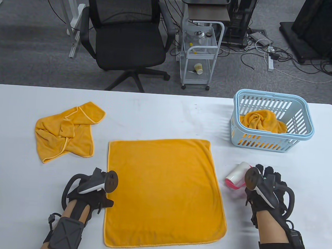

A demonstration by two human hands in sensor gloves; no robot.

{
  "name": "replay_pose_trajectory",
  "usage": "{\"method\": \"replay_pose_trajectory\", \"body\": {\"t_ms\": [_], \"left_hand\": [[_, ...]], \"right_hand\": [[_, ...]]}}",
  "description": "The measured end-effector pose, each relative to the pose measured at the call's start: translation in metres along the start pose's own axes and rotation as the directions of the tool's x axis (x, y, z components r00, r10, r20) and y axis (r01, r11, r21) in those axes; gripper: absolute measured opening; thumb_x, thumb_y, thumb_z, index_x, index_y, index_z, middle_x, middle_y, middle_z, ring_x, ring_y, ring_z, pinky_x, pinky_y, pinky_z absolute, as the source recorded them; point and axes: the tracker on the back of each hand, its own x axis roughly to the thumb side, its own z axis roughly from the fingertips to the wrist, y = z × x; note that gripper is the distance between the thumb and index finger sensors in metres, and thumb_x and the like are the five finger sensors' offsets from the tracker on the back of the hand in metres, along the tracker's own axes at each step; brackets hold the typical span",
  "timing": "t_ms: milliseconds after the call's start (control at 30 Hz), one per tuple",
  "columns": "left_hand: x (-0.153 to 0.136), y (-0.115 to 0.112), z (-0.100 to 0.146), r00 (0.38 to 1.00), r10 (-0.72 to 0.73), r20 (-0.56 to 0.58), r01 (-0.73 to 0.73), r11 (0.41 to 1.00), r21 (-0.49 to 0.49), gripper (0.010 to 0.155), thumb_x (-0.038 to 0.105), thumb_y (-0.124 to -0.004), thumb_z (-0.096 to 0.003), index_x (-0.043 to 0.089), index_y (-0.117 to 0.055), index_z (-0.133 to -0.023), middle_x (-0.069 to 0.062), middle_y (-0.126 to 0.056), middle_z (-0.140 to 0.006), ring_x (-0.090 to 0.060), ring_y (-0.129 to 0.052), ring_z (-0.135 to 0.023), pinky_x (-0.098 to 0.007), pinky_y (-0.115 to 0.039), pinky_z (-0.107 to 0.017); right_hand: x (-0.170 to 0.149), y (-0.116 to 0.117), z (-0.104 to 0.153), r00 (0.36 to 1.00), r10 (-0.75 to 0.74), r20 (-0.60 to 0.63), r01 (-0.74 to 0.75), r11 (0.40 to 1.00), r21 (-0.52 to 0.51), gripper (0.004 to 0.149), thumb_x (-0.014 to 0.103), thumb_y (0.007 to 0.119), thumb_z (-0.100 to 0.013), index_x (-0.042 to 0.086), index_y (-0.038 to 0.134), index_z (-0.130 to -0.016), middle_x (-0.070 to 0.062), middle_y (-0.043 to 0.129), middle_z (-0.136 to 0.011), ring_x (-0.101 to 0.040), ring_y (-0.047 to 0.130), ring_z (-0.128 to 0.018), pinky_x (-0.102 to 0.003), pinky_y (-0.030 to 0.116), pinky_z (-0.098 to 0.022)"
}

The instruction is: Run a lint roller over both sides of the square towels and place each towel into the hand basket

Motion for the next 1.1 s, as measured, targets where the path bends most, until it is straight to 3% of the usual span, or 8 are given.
{"method": "replay_pose_trajectory", "body": {"t_ms": [233,433,567,733,867,933,1000,1100], "left_hand": [[0.000,0.000,0.000,1.000,0.007,0.005,-0.007,1.000,0.002,0.088,0.061,-0.088,-0.0347,0.030,-0.050,-0.108,-0.009,-0.046,-0.120,-0.036,-0.072,-0.095,-0.069,-0.053,-0.075],[-0.002,0.000,0.000,1.000,0.027,0.011,-0.027,1.000,0.001,0.088,0.061,-0.089,-0.0349,0.031,-0.050,-0.108,-0.009,-0.047,-0.120,-0.036,-0.072,-0.095,-0.068,-0.053,-0.075],[-0.005,0.001,0.000,0.998,0.053,0.020,-0.054,0.999,0.005,0.088,0.062,-0.089,-0.0346,0.031,-0.050,-0.108,-0.009,-0.048,-0.120,-0.036,-0.073,-0.096,-0.068,-0.053,-0.075],[-0.007,0.004,0.003,0.998,0.057,0.023,-0.057,0.998,0.020,0.094,0.063,-0.090,-0.0327,0.033,-0.042,-0.108,-0.009,-0.054,-0.119,-0.034,-0.077,-0.097,-0.066,-0.052,-0.076],[-0.009,0.006,0.005,0.998,0.062,0.029,-0.063,0.998,0.022,0.097,0.064,-0.092,-0.0308,0.033,-0.041,-0.107,-0.009,-0.055,-0.119,-0.033,-0.080,-0.099,-0.064,-0.052,-0.077],[-0.010,0.007,0.006,0.997,0.066,0.032,-0.067,0.997,0.025,0.097,0.064,-0.092,-0.0302,0.033,-0.042,-0.107,-0.009,-0.058,-0.118,-0.033,-0.081,-0.099,-0.064,-0.052,-0.077],[-0.010,0.007,0.006,0.997,0.066,0.035,-0.067,0.997,0.028,0.097,0.064,-0.092,-0.0300,0.033,-0.042,-0.107,-0.009,-0.060,-0.117,-0.033,-0.082,-0.099,-0.064,-0.053,-0.076],[-0.011,0.007,0.006,0.997,0.068,0.037,-0.069,0.997,0.031,0.096,0.065,-0.092,-0.0300,0.033,-0.043,-0.107,-0.008,-0.061,-0.117,-0.033,-0.083,-0.099,-0.064,-0.054,-0.076]], "right_hand": [[0.109,-0.027,0.009,0.898,-0.256,0.358,0.194,0.960,0.200,0.104,0.059,0.095,-0.039,0.025,0.032,-0.114,-0.023,0.031,-0.117,-0.055,0.047,-0.104,-0.071,0.055,-0.067],[0.206,-0.007,0.022,0.828,-0.154,0.540,-0.039,0.944,0.328,0.111,0.061,0.094,-0.038,0.027,0.021,-0.113,-0.023,0.021,-0.116,-0.056,0.039,-0.105,-0.073,0.052,-0.068],[0.239,0.025,0.021,0.826,-0.075,0.559,-0.178,0.906,0.385,0.112,0.062,0.094,-0.037,0.026,0.019,-0.113,-0.023,0.020,-0.116,-0.057,0.036,-0.106,-0.074,0.051,-0.068],[0.243,0.038,0.014,0.843,-0.053,0.535,-0.171,0.917,0.360,0.102,0.059,0.094,-0.036,0.028,0.035,-0.114,-0.021,0.031,-0.115,-0.053,0.045,-0.103,-0.071,0.059,-0.066],[0.238,0.037,0.010,0.863,-0.052,0.503,-0.095,0.960,0.262,0.049,0.035,0.090,-0.048,0.027,0.072,-0.093,-0.009,0.072,-0.095,-0.038,0.081,-0.080,-0.057,0.079,-0.055],[0.234,0.035,0.008,0.855,-0.026,0.518,-0.110,0.967,0.229,0.043,0.033,0.088,-0.048,0.028,0.075,-0.089,-0.008,0.079,-0.088,-0.034,0.089,-0.072,-0.050,0.087,-0.048],[0.224,0.026,0.001,0.867,-0.058,0.495,-0.112,0.945,0.306,0.043,0.033,0.085,-0.049,0.028,0.072,-0.090,-0.009,0.083,-0.085,-0.032,0.097,-0.063,-0.046,0.092,-0.040],[0.189,-0.016,-0.018,0.896,-0.235,0.376,0.117,0.943,0.311,0.044,0.032,0.086,-0.048,0.027,0.073,-0.090,-0.010,0.086,-0.081,-0.028,0.104,-0.047,-0.042,0.094,-0.029]]}}
